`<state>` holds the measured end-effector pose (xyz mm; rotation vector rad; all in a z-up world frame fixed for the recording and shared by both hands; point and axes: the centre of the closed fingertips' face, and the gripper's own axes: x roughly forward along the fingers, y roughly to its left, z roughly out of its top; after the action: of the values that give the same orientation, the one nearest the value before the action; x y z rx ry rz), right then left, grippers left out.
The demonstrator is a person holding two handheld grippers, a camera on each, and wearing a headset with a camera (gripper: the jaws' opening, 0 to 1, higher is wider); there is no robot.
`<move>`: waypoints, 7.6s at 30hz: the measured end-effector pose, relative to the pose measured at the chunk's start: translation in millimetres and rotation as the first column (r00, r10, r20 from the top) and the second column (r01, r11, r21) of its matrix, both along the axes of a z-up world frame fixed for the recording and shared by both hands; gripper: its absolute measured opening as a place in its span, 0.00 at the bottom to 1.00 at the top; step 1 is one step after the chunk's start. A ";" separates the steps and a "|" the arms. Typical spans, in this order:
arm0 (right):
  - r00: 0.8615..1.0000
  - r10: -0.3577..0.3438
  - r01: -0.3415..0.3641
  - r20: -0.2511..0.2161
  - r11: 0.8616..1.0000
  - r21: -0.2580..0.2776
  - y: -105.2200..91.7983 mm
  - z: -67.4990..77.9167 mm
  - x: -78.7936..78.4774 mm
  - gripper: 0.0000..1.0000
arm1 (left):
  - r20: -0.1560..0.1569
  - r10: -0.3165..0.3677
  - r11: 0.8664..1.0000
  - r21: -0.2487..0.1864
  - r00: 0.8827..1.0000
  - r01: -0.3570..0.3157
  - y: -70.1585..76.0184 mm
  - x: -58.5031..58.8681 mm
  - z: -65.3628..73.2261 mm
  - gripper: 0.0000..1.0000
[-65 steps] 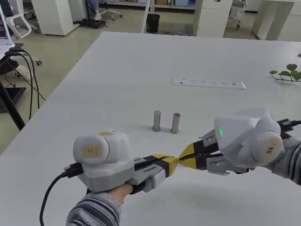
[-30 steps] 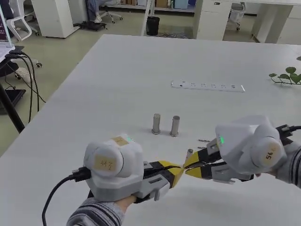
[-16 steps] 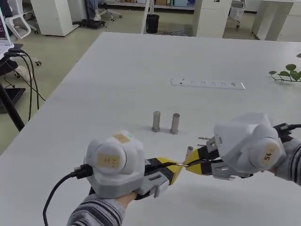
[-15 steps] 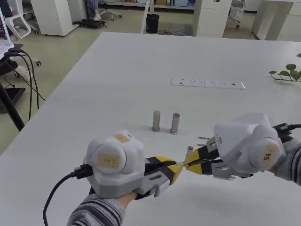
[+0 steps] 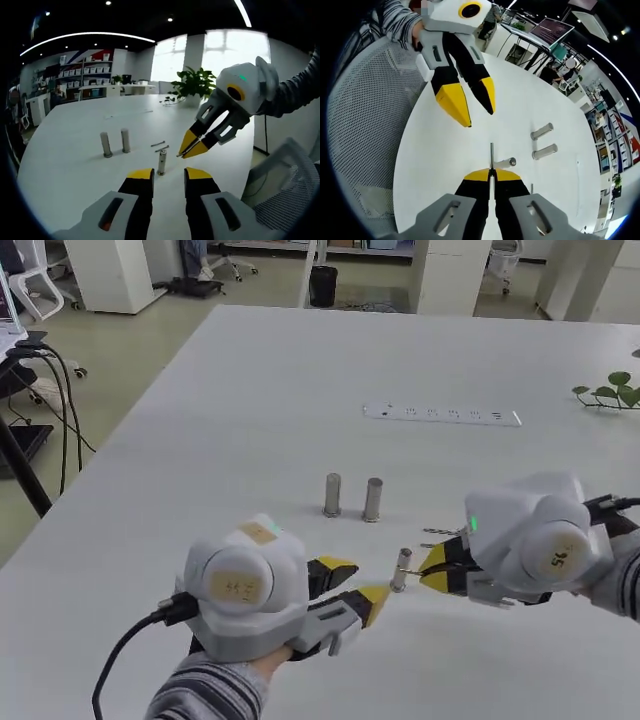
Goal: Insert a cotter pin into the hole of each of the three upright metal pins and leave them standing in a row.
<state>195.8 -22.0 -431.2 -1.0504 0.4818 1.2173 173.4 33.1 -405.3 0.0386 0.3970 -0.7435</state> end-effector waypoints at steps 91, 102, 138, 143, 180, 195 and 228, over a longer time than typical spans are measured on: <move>0.997 -0.072 0.071 -0.027 0.996 -0.048 3.0 -16.0 31.8 0.00 | -0.011 0.028 0.996 0.087 1.000 -0.027 -49.8 63.5 -64.2 0.05; 0.996 -0.080 0.079 -0.026 0.996 -0.045 8.1 -16.0 32.9 0.00 | -0.021 0.031 0.996 0.081 0.999 -0.029 -50.2 64.0 -64.4 0.05; 0.984 -0.153 0.154 -0.087 0.988 0.001 7.0 -13.2 33.0 0.00 | -0.023 0.035 0.997 0.072 0.999 -0.033 -50.4 64.2 -65.5 0.05; 0.982 -0.168 0.171 -0.092 0.985 0.034 9.6 -11.7 32.4 0.01 | -0.025 0.032 0.997 0.069 0.999 -0.030 -50.3 64.5 -65.5 0.05; 0.813 -0.472 0.561 -0.341 0.792 0.242 -26.8 -22.2 19.1 0.16 | 0.011 0.099 0.992 0.081 0.995 -0.100 19.8 102.1 -51.5 0.05; 0.797 -0.486 0.584 -0.359 0.771 0.253 -29.6 -28.2 14.4 0.17 | -0.007 0.172 0.978 0.116 0.985 -0.170 50.3 106.8 -63.8 0.05; 0.767 -0.504 0.625 -0.397 0.728 0.281 -26.6 -26.5 14.7 0.20 | -0.048 0.185 0.982 0.057 0.982 -0.182 47.9 105.2 -63.4 0.17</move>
<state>210.5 -48.6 -457.7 -0.3082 0.6947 0.8498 278.7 81.0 -468.6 0.0309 0.4639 -0.5529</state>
